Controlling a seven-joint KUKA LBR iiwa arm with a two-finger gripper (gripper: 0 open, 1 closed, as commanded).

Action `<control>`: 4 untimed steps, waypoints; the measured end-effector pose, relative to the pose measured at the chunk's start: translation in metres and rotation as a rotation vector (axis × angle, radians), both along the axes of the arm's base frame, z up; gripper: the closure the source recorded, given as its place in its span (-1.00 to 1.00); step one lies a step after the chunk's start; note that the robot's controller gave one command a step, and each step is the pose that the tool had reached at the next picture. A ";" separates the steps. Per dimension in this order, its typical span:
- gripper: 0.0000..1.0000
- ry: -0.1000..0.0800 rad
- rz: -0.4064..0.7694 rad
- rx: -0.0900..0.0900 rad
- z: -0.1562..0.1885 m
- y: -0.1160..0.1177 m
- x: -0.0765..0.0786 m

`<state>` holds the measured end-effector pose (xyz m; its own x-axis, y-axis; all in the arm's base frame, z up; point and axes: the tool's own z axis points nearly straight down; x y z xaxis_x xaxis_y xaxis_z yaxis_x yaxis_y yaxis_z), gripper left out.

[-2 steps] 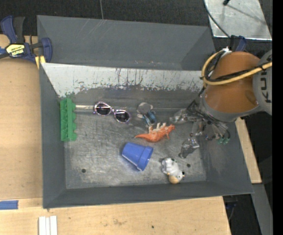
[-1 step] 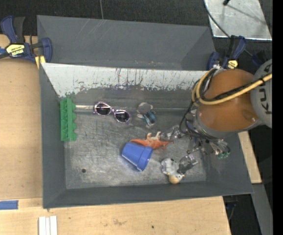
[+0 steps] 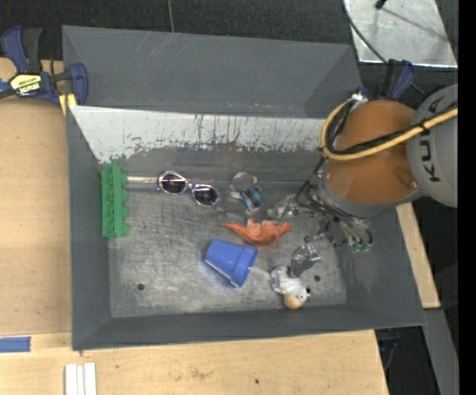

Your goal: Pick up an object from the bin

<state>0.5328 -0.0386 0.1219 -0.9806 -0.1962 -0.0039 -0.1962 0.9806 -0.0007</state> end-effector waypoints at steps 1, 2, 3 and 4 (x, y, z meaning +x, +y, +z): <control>-1.00 -0.002 -0.120 0.000 -0.022 0.009 0.020; 1.00 0.021 -0.160 0.000 -0.042 0.018 0.054; 1.00 0.020 -0.162 -0.001 -0.043 0.019 0.057; 1.00 0.014 -0.161 0.000 -0.040 0.019 0.056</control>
Offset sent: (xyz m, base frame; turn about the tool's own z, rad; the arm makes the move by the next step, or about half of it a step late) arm 0.0559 0.0199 -0.0519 0.1644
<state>0.5888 -0.0198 0.0819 -0.9993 -0.0365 0.0096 -0.0365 0.9993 0.0004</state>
